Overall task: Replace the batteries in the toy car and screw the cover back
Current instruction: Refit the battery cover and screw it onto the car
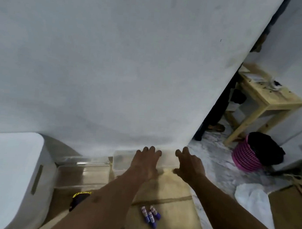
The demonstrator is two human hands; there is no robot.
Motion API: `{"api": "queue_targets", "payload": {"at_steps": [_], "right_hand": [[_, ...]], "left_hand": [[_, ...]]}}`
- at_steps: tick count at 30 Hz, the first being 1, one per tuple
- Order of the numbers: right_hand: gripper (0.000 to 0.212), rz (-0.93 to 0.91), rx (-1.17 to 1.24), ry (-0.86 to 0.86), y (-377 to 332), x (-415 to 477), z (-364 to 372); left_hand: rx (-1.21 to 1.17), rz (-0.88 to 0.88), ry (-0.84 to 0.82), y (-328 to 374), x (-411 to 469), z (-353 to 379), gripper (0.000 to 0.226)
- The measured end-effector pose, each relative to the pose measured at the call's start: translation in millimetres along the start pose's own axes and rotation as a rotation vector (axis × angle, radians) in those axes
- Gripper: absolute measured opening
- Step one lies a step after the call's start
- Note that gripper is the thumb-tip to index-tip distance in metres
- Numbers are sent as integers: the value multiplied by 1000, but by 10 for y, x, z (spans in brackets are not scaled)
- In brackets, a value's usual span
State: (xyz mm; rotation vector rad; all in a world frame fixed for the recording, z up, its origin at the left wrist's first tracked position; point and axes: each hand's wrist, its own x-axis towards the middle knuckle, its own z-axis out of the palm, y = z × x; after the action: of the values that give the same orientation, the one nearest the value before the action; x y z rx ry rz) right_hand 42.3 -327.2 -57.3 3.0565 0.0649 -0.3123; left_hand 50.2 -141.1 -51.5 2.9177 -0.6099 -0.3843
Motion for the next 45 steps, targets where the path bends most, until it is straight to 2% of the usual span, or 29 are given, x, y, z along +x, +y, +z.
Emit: {"api": "queue_targets", "payload": {"at_steps": [6, 12, 16, 20, 24, 28, 31, 33, 36, 38, 40, 45], "right_hand": [[48, -99, -52, -19, 64, 249, 149], [62, -159, -67, -28, 126, 350, 120], [59, -220, 13, -103, 271, 446, 75], [60, -284, -9, -151, 451, 520, 9], [55, -260, -35, -42, 518, 472, 32], [54, -210, 13, -5, 458, 394, 79], [55, -153, 116, 182, 444, 295, 77], [35, -226, 254, 380, 431, 202, 132], [16, -548, 235, 490, 318, 146, 286], [16, -642, 146, 458, 214, 216, 328], [18, -630, 94, 381, 107, 362, 308], [28, -557, 21, -61, -93, 695, 168]], "left_hand": [[216, 33, -8, 47, 386, 223, 70], [318, 27, -33, 106, 459, 241, 78], [324, 2, -53, 142, 446, 276, 77], [334, 14, -45, 127, 434, 261, 71], [253, 94, -71, 38, 377, 96, 53], [201, 135, -45, 12, 325, -18, 43], [159, 129, 40, 23, 305, -94, 33], [110, 82, 49, 14, 329, -144, 32], [-3, 22, 31, 5, 364, -213, 34], [-70, 5, 7, 11, 386, -269, 34], [-117, -11, -9, 7, 408, -322, 34], [-224, -32, -58, -30, 463, -372, 37]]}}
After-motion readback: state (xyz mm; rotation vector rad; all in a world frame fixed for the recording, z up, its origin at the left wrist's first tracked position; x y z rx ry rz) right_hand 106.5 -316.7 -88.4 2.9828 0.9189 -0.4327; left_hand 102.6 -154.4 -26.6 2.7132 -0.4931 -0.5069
